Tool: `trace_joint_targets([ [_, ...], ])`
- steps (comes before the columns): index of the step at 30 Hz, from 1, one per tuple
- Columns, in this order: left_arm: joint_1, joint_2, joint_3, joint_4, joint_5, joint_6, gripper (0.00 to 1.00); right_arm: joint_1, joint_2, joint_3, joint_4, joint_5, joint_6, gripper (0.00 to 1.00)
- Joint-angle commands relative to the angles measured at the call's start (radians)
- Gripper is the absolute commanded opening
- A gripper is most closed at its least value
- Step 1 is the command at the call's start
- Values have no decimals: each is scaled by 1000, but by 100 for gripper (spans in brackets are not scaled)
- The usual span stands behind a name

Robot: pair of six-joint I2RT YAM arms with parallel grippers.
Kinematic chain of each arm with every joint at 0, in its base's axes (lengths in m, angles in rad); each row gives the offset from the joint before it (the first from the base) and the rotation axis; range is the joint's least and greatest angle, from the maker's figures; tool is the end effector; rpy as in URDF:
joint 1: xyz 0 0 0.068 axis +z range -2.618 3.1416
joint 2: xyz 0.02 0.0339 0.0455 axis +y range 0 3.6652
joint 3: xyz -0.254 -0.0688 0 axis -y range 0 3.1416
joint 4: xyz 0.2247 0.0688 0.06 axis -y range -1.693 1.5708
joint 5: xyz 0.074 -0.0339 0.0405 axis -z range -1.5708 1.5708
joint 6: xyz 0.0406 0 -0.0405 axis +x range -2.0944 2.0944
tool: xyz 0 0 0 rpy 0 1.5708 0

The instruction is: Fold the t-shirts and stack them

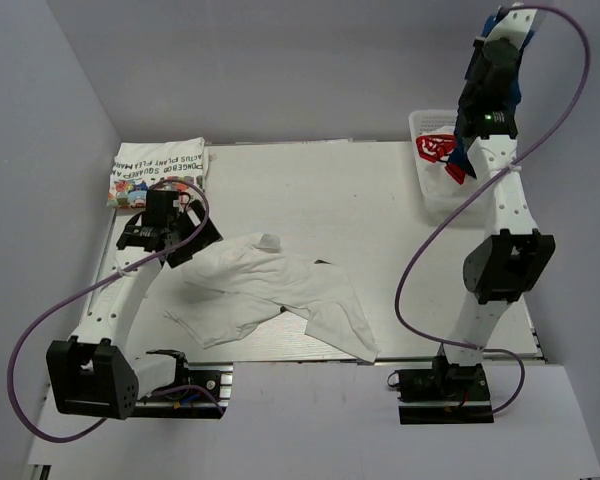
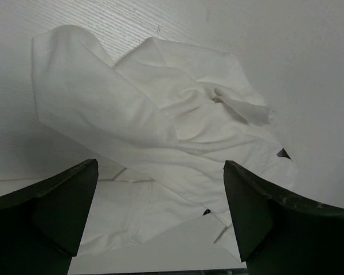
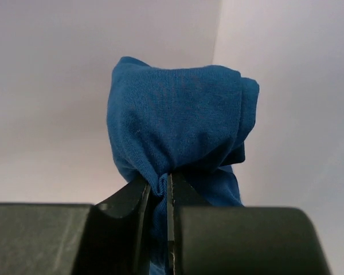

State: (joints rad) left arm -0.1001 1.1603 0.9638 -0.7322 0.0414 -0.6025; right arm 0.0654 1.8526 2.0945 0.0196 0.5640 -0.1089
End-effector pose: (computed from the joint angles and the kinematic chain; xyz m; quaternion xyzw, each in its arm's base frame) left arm 0.2181 -0.0236 0.2696 -0.2295 0.9206 -0.1270 0.2895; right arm 0.3996 0.0044 0.4976 0.1690 0.6018 -0.1860 0.7581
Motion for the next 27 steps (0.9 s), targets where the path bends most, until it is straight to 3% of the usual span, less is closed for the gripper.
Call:
trace_joint_targets([
  [1,2,32,45,19,35,7,100,-53,98,-63,-107,-133,148,0],
  [2,-7,41,55,2,35,16,100,-117,179,-57,-127,-163,194,0],
  [5,-7,53,67,-12,12,27,100,-156,313,-24,-249,-264,276,0],
  [12,-16,87,95,-12,-12,53,100,-182,457,-30,-386,-343,311,0],
  [13,-16,87,105,-12,-2,53,100,-188,461,13,-420,-348,317,22],
  [15,-16,102,118,-3,18,88,100,-194,435,45,-455,-366,308,50],
  [16,-16,117,118,8,43,89,100,-197,386,51,-449,-384,302,90],
  [21,-58,156,108,158,208,133,100,-171,148,-11,-429,-450,259,90],
  [25,-134,248,156,209,164,147,100,-124,-18,-69,-530,-512,262,90],
  [27,-190,318,243,183,108,182,100,-67,-96,-210,-526,-553,278,90],
])
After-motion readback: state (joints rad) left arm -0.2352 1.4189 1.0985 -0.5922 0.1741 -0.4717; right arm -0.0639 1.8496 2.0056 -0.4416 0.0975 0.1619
